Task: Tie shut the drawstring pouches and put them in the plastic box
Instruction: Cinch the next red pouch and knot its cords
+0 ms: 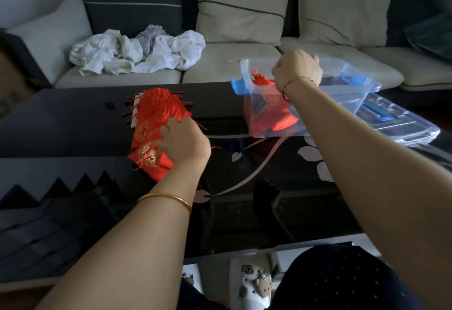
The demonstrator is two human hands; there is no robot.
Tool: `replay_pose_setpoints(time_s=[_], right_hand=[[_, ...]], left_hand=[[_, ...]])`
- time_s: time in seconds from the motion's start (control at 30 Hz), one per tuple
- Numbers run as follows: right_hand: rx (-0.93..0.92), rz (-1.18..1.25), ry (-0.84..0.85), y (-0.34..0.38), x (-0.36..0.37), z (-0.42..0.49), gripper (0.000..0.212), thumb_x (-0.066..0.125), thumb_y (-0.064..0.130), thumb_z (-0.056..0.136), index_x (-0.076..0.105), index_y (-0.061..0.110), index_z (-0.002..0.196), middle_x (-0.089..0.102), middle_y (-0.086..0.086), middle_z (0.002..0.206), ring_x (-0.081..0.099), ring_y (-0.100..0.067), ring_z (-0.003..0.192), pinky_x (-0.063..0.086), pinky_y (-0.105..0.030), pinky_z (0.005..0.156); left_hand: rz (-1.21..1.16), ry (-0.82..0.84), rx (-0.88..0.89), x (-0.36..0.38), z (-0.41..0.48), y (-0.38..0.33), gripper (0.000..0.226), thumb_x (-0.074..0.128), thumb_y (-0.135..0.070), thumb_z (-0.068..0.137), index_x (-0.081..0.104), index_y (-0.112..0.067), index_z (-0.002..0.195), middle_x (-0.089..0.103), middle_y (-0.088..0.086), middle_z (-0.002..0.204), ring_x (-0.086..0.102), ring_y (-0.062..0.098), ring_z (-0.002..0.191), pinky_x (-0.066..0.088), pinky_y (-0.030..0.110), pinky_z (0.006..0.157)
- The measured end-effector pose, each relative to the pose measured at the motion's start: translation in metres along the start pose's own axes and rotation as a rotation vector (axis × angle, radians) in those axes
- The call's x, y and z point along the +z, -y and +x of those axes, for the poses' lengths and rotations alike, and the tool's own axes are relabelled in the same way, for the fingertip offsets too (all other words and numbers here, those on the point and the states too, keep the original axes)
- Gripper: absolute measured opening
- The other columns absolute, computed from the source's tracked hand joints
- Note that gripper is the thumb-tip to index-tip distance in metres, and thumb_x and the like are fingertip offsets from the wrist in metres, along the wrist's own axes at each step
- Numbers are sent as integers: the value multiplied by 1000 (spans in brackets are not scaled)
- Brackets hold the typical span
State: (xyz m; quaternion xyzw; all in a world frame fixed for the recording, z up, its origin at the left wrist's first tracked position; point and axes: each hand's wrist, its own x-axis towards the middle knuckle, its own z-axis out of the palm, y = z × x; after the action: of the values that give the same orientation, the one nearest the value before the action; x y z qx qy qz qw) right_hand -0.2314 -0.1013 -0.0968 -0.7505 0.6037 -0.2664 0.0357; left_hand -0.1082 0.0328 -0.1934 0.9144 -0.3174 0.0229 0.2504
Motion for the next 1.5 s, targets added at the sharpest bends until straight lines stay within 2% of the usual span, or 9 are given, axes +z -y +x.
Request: replay_pose_setpoints(time_s=[0.23, 0.4, 0.6, 0.7, 0.87, 0.97, 1.13, 1.27, 1.5], right_hand=[[-272, 282, 210, 13, 25, -69, 25, 52, 16, 89, 66, 11, 68, 65, -9, 81, 61, -27, 81, 52, -37, 76], [-226, 397, 481, 9, 52, -99, 20, 57, 12, 87, 73, 1, 89, 71, -14, 95, 65, -25, 85, 54, -40, 84], [38, 650, 728, 4, 62, -116, 33, 49, 27, 94, 64, -2, 98, 59, -11, 86, 49, -21, 69, 40, -26, 54], [171, 887, 702, 3, 57, -116, 33, 48, 35, 95, 62, 7, 103, 57, -5, 84, 50, -15, 67, 42, -27, 60], [156, 1063, 658, -17, 44, -114, 23, 55, 0, 89, 62, 6, 110, 59, -2, 78, 58, -14, 72, 49, -19, 58], [203, 1041, 642, -35, 40, -112, 28, 52, -8, 85, 65, 8, 104, 61, -4, 82, 59, -15, 79, 49, -29, 72], [440, 1292, 682, -55, 36, -106, 37, 39, -10, 85, 55, 14, 108, 68, -5, 91, 64, -19, 90, 46, -41, 89], [262, 983, 631, -59, 43, -107, 37, 42, -7, 88, 54, 13, 118, 56, -4, 83, 57, -15, 70, 49, -28, 65], [152, 692, 703, -68, 56, -108, 20, 55, 9, 89, 57, 16, 71, 50, -5, 66, 46, -13, 59, 39, -23, 52]], left_hand=[[129, 100, -139, 4, 7, 41, 51, 56, -28, 90, 40, -10, 135, 32, 17, 144, 30, 36, 132, 27, 49, 105], [50, 98, -71, 6, 5, 43, 49, 53, -27, 92, 37, -7, 134, 43, 18, 138, 43, 37, 126, 35, 48, 104], [-439, 243, -29, -3, 13, 31, 40, 63, -9, 86, 53, -1, 124, 58, 14, 120, 56, 29, 111, 42, 35, 92], [-733, 436, 102, -7, 5, 23, 34, 64, 1, 83, 59, -9, 115, 65, 10, 102, 60, 22, 90, 49, 31, 74], [-883, 573, 193, -10, -6, 10, 21, 63, 1, 85, 57, -18, 92, 61, 3, 83, 61, 14, 76, 52, 23, 59], [-797, 551, 319, -8, -12, 4, 11, 63, -2, 86, 60, -12, 90, 62, 2, 79, 62, 13, 73, 56, 19, 61], [-521, 464, 488, -1, -16, 1, 19, 71, -11, 80, 61, -26, 75, 64, -6, 77, 65, 17, 78, 56, 43, 80], [-505, 439, 520, -3, -16, 0, 17, 70, -10, 80, 62, -25, 76, 63, -6, 77, 64, 19, 80, 54, 46, 82], [-513, 481, 475, -8, -17, 1, 22, 62, -4, 78, 66, -26, 80, 67, -5, 86, 65, 16, 85, 55, 44, 84]])
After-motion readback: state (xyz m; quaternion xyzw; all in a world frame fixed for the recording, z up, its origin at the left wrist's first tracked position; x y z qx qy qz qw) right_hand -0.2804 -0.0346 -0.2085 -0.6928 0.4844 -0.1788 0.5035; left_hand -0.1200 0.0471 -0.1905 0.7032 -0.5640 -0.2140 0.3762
